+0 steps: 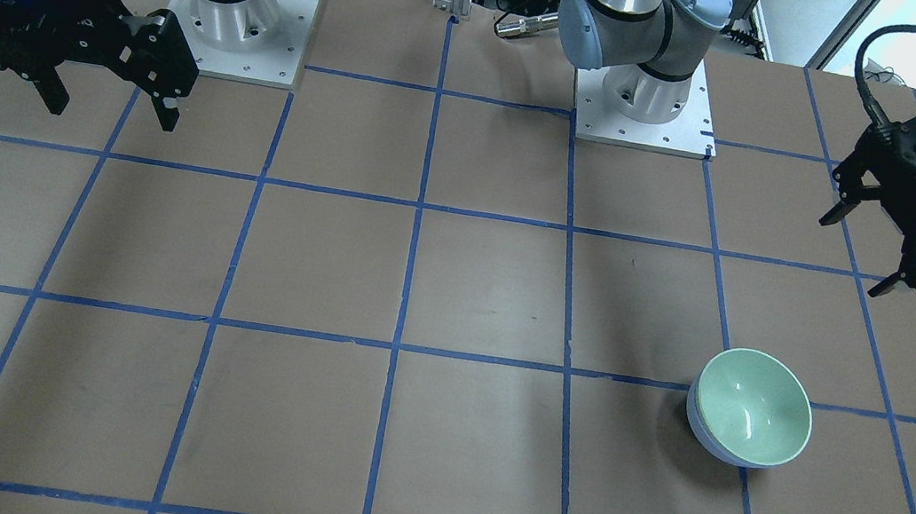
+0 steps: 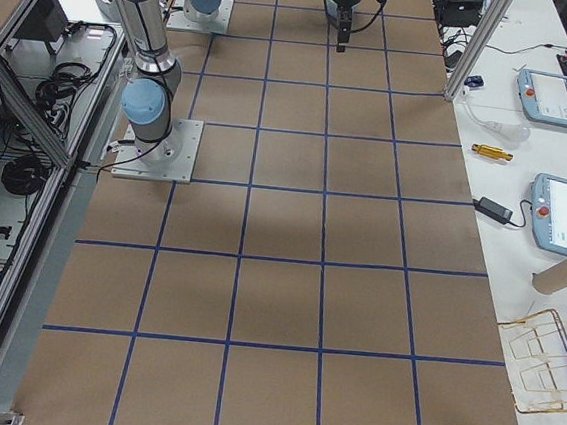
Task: Stack green bowl on blue bowl
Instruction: 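Lift the left gripper up and away from the stacked bowls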
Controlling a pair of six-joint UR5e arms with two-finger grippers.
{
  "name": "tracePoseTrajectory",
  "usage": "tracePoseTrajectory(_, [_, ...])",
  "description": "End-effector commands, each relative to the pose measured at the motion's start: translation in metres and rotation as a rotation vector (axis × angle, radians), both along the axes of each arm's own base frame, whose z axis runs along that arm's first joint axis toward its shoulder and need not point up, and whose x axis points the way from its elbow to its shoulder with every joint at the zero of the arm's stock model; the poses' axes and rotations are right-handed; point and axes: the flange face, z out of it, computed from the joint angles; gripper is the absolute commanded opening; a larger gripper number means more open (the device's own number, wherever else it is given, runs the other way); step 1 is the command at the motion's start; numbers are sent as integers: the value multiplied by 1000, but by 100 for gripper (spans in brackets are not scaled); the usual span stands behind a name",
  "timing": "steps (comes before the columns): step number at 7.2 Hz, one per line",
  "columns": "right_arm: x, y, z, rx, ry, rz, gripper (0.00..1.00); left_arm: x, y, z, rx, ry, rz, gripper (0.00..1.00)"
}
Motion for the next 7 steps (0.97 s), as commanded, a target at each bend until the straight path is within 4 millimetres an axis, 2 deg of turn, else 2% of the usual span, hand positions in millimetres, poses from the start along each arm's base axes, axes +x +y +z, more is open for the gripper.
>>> tracePoseTrajectory(1, [0,0,-1,1,-1,0,100,-22,12,17,8,26,302,100])
tracePoseTrajectory(2, [0,0,0,0,0,0,100,-47,8,16,17,45,523,100])
tracePoseTrajectory(3, [0,0,0,-1,0,0,100,-85,7,17,18,36,608,100])
tracePoseTrajectory(4, [0,0,0,-1,0,0,100,-122,8,14,23,35,603,100])
tracePoseTrajectory(5, [0,0,0,-1,-1,0,100,-146,9,11,39,59,784,100])
tracePoseTrajectory(7, [0,0,-1,1,-1,0,100,-178,11,8,51,55,965,100])
